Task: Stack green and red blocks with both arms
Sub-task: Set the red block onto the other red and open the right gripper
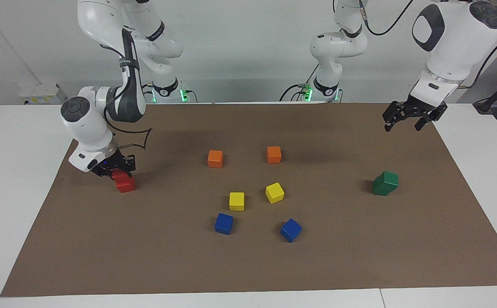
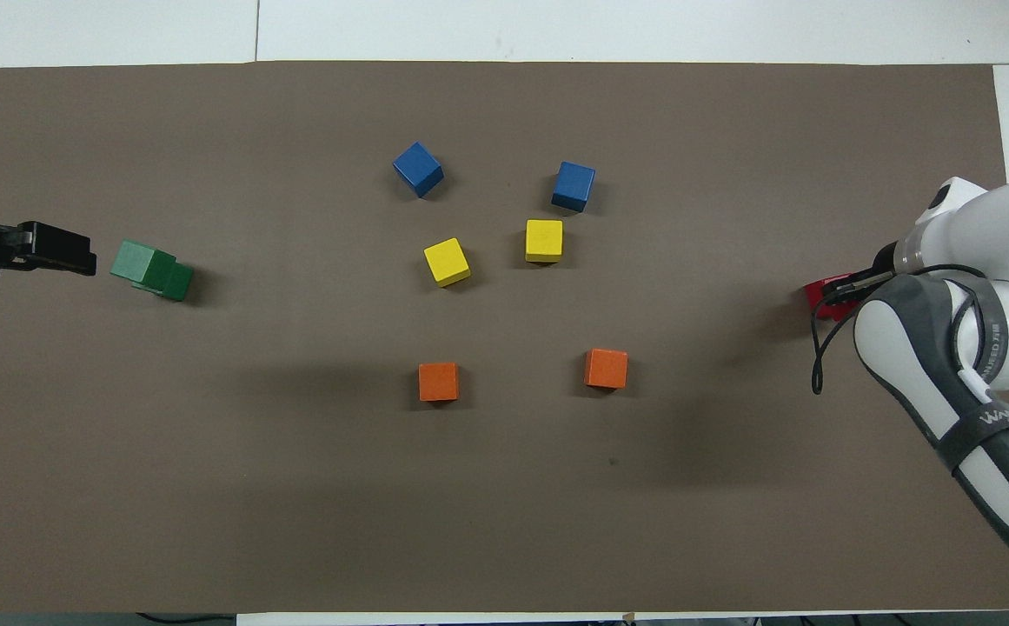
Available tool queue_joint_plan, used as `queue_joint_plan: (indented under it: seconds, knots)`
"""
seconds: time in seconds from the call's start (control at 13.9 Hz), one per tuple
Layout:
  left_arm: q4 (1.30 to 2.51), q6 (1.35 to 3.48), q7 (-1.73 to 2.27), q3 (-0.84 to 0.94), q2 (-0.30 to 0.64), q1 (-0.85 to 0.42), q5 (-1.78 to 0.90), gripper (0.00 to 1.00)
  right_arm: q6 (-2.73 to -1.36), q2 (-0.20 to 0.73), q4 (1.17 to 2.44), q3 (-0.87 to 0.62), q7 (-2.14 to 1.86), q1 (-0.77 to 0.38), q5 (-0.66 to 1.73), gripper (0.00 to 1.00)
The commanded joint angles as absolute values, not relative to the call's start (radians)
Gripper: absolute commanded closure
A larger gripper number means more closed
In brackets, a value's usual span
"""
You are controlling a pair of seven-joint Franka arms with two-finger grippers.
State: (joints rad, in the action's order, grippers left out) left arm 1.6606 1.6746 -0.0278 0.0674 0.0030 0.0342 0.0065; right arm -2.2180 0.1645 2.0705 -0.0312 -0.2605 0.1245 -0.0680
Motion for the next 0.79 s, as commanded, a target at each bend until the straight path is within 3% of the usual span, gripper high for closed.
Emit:
queue_joint_plan:
  seconds: [0.0, 0.07, 0.72]
  knots:
    - [1.661, 1.664, -0.018, 0.049, 0.006, 0.02, -0.002, 0.0, -2.243, 0.158, 2.083, -0.04, -0.232, 0.137, -0.081, 0.14]
    - [1.666, 1.667, -0.018, 0.049, 0.003, 0.018, -0.002, 0.0, -2.241, 0.158, 2.083, -0.04, -0.233, 0.138, -0.081, 0.0]
    - [1.634, 1.654, 0.003, 0.057, 0.011, 0.012, 0.006, 0.0, -2.241, 0.173, 2.049, -0.04, -0.233, 0.152, -0.08, 0.0]
